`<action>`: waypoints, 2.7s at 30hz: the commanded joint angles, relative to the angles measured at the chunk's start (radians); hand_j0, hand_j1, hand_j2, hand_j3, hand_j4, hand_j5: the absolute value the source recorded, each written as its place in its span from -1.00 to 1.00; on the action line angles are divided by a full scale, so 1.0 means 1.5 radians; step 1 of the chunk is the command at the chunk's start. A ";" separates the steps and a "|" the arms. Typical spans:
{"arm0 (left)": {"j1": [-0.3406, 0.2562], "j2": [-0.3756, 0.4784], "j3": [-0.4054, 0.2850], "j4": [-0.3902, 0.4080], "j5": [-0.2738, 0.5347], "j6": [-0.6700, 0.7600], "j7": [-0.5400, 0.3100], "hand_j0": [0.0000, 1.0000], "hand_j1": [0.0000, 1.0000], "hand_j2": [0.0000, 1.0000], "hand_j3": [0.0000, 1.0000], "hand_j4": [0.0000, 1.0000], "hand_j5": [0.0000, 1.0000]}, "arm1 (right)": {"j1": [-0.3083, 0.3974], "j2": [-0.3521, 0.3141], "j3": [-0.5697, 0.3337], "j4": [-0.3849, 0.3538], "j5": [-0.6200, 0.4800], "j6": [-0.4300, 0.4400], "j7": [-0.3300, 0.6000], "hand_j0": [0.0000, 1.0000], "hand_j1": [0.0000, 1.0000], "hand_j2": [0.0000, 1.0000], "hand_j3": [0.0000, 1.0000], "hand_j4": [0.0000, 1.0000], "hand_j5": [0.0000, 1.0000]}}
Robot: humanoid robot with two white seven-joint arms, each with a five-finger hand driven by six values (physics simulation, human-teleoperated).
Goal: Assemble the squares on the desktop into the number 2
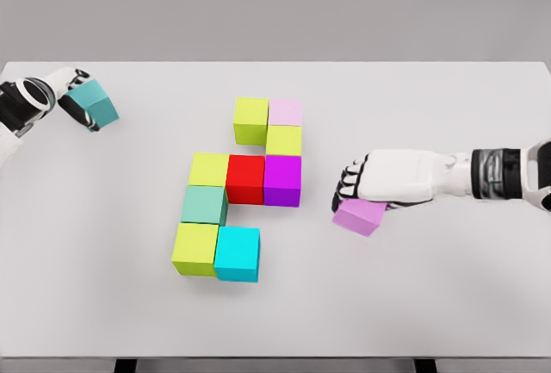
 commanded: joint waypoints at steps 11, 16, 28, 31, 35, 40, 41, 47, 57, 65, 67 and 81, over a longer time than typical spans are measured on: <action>0.004 -0.014 0.003 0.012 -0.004 0.000 0.001 0.59 0.59 0.59 0.59 0.59 0.59 | -0.077 0.025 0.127 -0.006 -0.008 0.002 0.000 0.02 0.02 0.02 0.02 0.02 0.02; 0.004 -0.015 0.019 0.011 -0.003 0.000 0.001 0.03 0.03 0.03 0.03 0.03 0.03 | -0.095 0.026 0.138 -0.006 -0.009 0.002 0.000 0.02 0.02 0.02 0.02 0.02 0.02; -0.005 0.036 0.020 -0.179 -0.003 0.000 0.002 -0.14 -0.14 -0.14 -0.14 -0.14 -0.14 | -0.131 0.091 0.239 -0.006 -0.009 0.002 0.000 0.03 0.03 0.03 0.03 0.03 0.03; -0.005 0.049 0.019 -0.258 -0.003 0.000 0.024 -0.15 -0.15 -0.15 -0.15 -0.15 -0.15 | -0.144 0.090 0.239 -0.006 -0.009 0.002 0.000 0.10 0.10 0.10 0.10 0.10 0.10; -0.001 0.040 0.015 -0.286 -0.015 0.000 0.022 -0.15 -0.15 -0.15 -0.15 -0.15 -0.15 | -0.147 0.086 0.236 -0.006 -0.010 0.002 0.000 0.90 0.90 0.90 0.90 0.90 0.90; 0.000 0.032 -0.029 -0.351 -0.027 0.000 0.019 -0.15 -0.15 -0.15 -0.15 -0.15 -0.15 | -0.152 0.070 0.229 -0.005 -0.010 0.002 0.000 1.00 1.00 1.00 1.00 1.00 1.00; 0.000 0.031 -0.034 -0.370 -0.032 0.000 0.018 -0.15 -0.15 -0.15 -0.15 -0.15 -0.15 | -0.153 0.067 0.212 -0.005 -0.011 0.002 0.000 1.00 1.00 1.00 1.00 1.00 1.00; -0.003 0.015 -0.051 -0.398 -0.064 0.000 0.019 -0.15 -0.15 -0.15 -0.15 -0.15 -0.15 | -0.153 0.001 0.136 -0.005 -0.080 0.002 0.000 1.00 1.00 1.00 1.00 1.00 1.00; -0.003 0.000 -0.051 -0.383 -0.083 -0.001 0.021 0.14 0.14 0.14 0.14 0.14 0.14 | -0.113 -0.183 0.098 0.010 -0.069 0.002 0.000 1.00 1.00 1.00 1.00 1.00 1.00; -0.002 -0.003 -0.051 -0.382 -0.083 -0.001 0.021 0.52 0.52 0.52 0.52 0.52 0.52 | -0.076 -0.124 0.106 0.034 -0.004 0.002 0.000 1.00 1.00 1.00 1.00 1.00 1.00; -0.002 -0.004 -0.051 -0.374 -0.083 -0.001 0.021 0.76 0.76 0.76 0.76 0.76 0.76 | -0.075 -0.117 0.108 0.032 -0.003 0.002 0.000 1.00 1.00 1.00 1.00 1.00 1.00; -0.002 -0.004 -0.050 -0.371 -0.084 -0.020 0.021 0.96 0.96 0.96 0.96 0.96 0.96 | -0.060 -0.072 0.151 0.022 0.022 0.002 0.000 1.00 1.00 1.00 1.00 1.00 1.00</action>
